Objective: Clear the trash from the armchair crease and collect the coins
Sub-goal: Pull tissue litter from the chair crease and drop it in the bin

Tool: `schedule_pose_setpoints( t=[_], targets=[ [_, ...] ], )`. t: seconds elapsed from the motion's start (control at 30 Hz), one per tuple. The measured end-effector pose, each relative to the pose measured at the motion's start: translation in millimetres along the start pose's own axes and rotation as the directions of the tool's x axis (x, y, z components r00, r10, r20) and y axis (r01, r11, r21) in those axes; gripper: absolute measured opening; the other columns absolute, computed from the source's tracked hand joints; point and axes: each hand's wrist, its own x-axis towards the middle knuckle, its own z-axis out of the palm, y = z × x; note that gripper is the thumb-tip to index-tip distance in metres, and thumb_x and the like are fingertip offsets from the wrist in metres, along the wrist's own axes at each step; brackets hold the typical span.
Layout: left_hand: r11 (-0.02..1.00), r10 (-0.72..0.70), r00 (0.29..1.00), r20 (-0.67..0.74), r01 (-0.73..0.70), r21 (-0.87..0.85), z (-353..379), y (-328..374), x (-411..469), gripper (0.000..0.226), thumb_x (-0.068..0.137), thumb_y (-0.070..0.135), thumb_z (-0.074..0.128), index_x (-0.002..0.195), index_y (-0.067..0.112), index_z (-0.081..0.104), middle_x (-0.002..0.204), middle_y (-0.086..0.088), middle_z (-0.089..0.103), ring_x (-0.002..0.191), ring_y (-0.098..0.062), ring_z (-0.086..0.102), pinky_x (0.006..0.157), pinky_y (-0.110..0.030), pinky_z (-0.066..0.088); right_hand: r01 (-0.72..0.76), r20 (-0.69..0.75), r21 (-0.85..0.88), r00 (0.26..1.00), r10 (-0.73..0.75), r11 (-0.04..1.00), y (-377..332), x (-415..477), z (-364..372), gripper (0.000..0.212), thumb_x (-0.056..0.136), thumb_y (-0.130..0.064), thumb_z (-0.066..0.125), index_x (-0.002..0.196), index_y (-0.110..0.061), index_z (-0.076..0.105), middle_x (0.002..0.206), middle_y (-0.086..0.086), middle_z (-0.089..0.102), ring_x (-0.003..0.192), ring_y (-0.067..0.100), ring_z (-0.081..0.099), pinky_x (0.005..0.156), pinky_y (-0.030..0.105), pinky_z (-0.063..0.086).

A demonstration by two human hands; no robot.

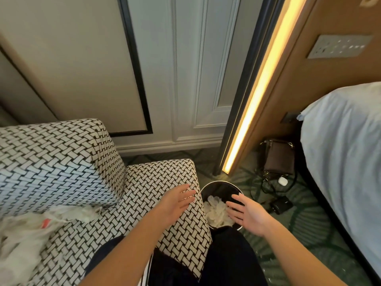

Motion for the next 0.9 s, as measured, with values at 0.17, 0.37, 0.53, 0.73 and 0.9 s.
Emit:
schedule_pose_setpoints(
  t=[0.17, 0.37, 0.53, 0.73, 0.9],
  targets=[
    [0.993, 0.115, 0.993, -0.015, -0.114, 0.037, -42, 1, -39, 0.039, 0.096, 0.027, 0.044, 0.133, 0.015, 0.046, 0.124, -0.006, 0.059, 0.114, -0.021, 0.055, 0.1, -0.036, 0.04, 0.065, -0.021, -0.109, 0.997, -0.067, 0.992, -11, -21, 35, 0.037, 0.1, -0.024, 0.041, 0.134, -0.012, 0.047, 0.132, 0.011, 0.055, 0.106, 0.023, 0.057, 0.1, 0.038, 0.042],
    [0.971, 0.238, 0.968, -0.081, -0.236, 0.033, -109, -7, -97, 0.031, 0.097, 0.031, 0.042, 0.123, 0.021, 0.055, 0.115, 0.0, 0.067, 0.108, -0.018, 0.062, 0.093, -0.032, 0.043, 0.215, 0.03, -0.208, 0.977, -0.213, 0.954, -14, -49, 104, 0.031, 0.093, -0.021, 0.053, 0.123, -0.011, 0.055, 0.118, 0.007, 0.063, 0.108, 0.022, 0.059, 0.103, 0.039, 0.042],
    [0.936, 0.326, 0.92, -0.217, -0.347, -0.064, -162, -28, -150, 0.03, 0.092, 0.033, 0.048, 0.117, 0.02, 0.058, 0.111, -0.002, 0.069, 0.104, -0.02, 0.065, 0.095, -0.035, 0.043, 0.317, 0.139, -0.346, 0.948, -0.286, 0.883, -1, -75, 179, 0.019, 0.089, -0.023, 0.061, 0.108, -0.019, 0.063, 0.107, 0.0, 0.069, 0.099, 0.015, 0.066, 0.094, 0.034, 0.048],
    [0.916, 0.294, 0.844, -0.449, -0.383, -0.118, -223, -75, -203, 0.028, 0.095, 0.029, 0.047, 0.116, 0.017, 0.061, 0.108, -0.003, 0.07, 0.101, -0.022, 0.066, 0.09, -0.034, 0.046, 0.409, 0.366, -0.46, 0.896, -0.251, 0.788, 42, -98, 268, 0.016, 0.09, -0.019, 0.058, 0.105, -0.018, 0.066, 0.098, -0.004, 0.072, 0.096, 0.014, 0.067, 0.092, 0.032, 0.049],
    [0.917, 0.173, 0.736, -0.654, -0.363, -0.165, -265, -114, -233, 0.02, 0.092, 0.016, 0.054, 0.109, 0.016, 0.063, 0.108, -0.005, 0.069, 0.101, -0.024, 0.064, 0.092, -0.037, 0.046, 0.429, 0.476, -0.494, 0.861, -0.178, 0.756, 92, -104, 327, 0.013, 0.089, -0.015, 0.06, 0.098, -0.015, 0.069, 0.101, 0.002, 0.071, 0.094, 0.016, 0.068, 0.091, 0.031, 0.051]
  ],
)
